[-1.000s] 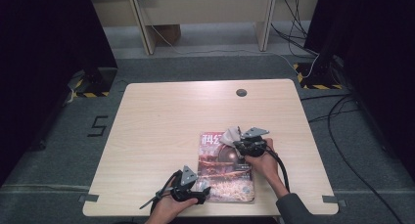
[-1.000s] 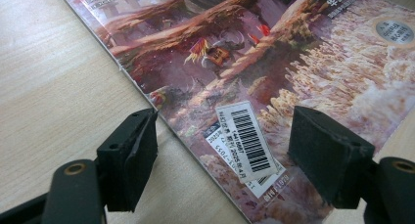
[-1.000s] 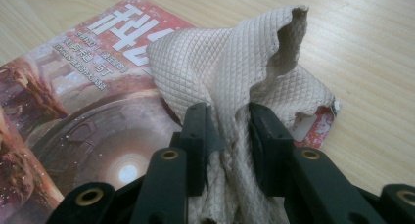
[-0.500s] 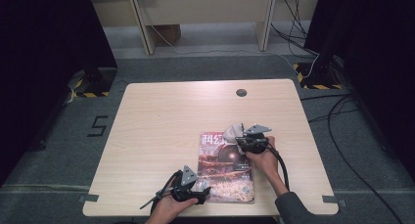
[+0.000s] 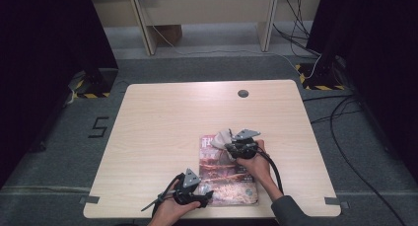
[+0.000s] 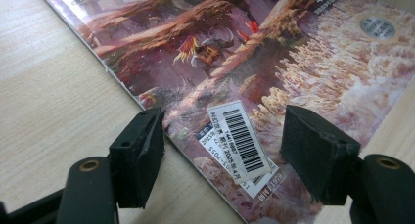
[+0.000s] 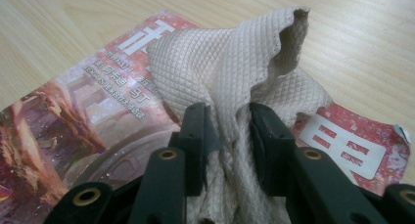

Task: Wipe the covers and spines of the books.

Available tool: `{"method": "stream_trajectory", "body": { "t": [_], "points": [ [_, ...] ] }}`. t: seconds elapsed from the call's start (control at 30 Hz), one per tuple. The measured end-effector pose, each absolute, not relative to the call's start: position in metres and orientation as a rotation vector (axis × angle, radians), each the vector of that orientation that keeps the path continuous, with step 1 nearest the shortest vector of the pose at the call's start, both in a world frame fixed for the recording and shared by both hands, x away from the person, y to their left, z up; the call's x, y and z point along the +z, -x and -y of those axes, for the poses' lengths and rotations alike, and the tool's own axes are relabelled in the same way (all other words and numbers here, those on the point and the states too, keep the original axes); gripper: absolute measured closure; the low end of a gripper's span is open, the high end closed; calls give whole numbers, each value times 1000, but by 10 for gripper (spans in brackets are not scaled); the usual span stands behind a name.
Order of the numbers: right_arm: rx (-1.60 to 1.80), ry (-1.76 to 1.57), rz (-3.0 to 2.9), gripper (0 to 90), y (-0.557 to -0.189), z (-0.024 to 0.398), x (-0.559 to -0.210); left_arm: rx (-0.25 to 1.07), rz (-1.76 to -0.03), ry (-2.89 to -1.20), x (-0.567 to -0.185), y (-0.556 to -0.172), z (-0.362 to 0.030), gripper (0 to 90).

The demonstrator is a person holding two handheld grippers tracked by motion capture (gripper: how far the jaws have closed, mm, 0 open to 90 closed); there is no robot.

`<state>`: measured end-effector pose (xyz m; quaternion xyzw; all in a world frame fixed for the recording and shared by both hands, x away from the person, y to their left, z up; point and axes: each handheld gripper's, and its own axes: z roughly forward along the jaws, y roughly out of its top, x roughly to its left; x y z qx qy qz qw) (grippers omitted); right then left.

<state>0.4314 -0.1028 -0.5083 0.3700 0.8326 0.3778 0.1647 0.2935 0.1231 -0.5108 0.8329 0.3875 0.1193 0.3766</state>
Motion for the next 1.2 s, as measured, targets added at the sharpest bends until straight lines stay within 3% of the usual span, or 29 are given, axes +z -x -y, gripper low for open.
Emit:
{"method": "stream_trajectory", "body": {
  "t": [0.53, 1.2],
  "points": [
    [1063, -976, -2429, 698, -433, 73, -507, 334, -998, -2133, -512, -295, -123, 241],
    [1043, -930, -2496, 699, -442, 42, -504, 339, -995, -2138, -512, -296, -123, 225]
  ]
}}
